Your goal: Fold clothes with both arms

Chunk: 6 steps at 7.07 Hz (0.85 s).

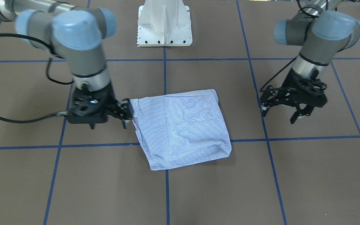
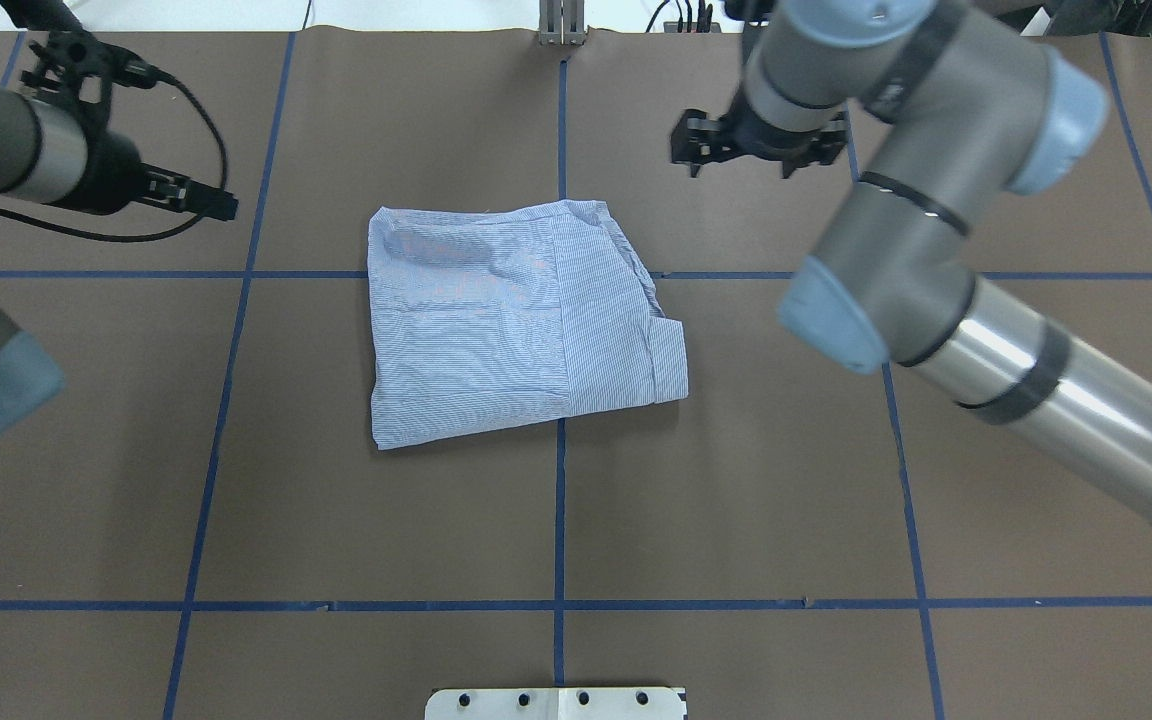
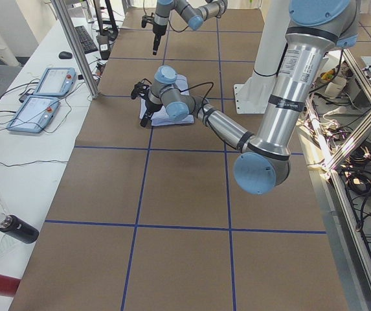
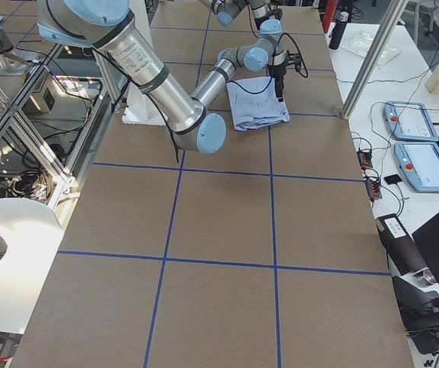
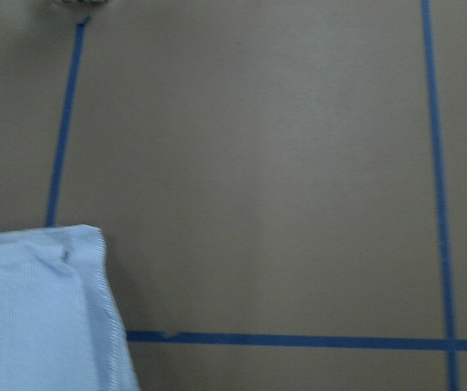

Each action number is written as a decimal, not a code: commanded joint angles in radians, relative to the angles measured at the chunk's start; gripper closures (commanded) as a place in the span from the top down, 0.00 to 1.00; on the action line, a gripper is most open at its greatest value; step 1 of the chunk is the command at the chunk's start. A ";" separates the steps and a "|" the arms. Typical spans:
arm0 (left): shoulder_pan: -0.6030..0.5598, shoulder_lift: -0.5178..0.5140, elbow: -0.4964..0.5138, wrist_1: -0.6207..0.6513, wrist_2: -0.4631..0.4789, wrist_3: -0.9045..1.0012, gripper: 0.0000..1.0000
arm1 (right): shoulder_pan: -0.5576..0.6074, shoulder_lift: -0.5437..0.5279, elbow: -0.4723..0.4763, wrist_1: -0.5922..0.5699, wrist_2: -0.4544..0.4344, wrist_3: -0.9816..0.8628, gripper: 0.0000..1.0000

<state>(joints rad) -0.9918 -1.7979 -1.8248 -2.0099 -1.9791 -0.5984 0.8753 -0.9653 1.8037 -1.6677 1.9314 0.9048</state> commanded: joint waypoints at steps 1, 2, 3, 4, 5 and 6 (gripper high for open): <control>-0.227 0.160 -0.016 0.010 -0.107 0.392 1.00 | 0.187 -0.304 0.221 -0.066 0.128 -0.372 1.00; -0.319 0.216 -0.007 0.014 -0.115 0.517 1.00 | 0.280 -0.419 0.230 -0.055 0.191 -0.538 1.00; -0.390 0.285 -0.007 0.010 -0.141 0.534 1.00 | 0.392 -0.529 0.229 -0.055 0.263 -0.743 1.00; -0.410 0.343 0.025 0.010 -0.148 0.517 1.00 | 0.497 -0.641 0.224 -0.055 0.303 -0.912 1.00; -0.451 0.344 0.076 0.000 -0.147 0.500 1.00 | 0.574 -0.730 0.224 -0.055 0.336 -0.978 1.00; -0.526 0.345 0.079 -0.006 -0.171 0.505 1.00 | 0.632 -0.821 0.226 -0.055 0.372 -1.000 1.00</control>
<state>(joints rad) -1.4405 -1.4650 -1.7689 -2.0078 -2.1300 -0.0926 1.4188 -1.6678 2.0284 -1.7227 2.2560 -0.0246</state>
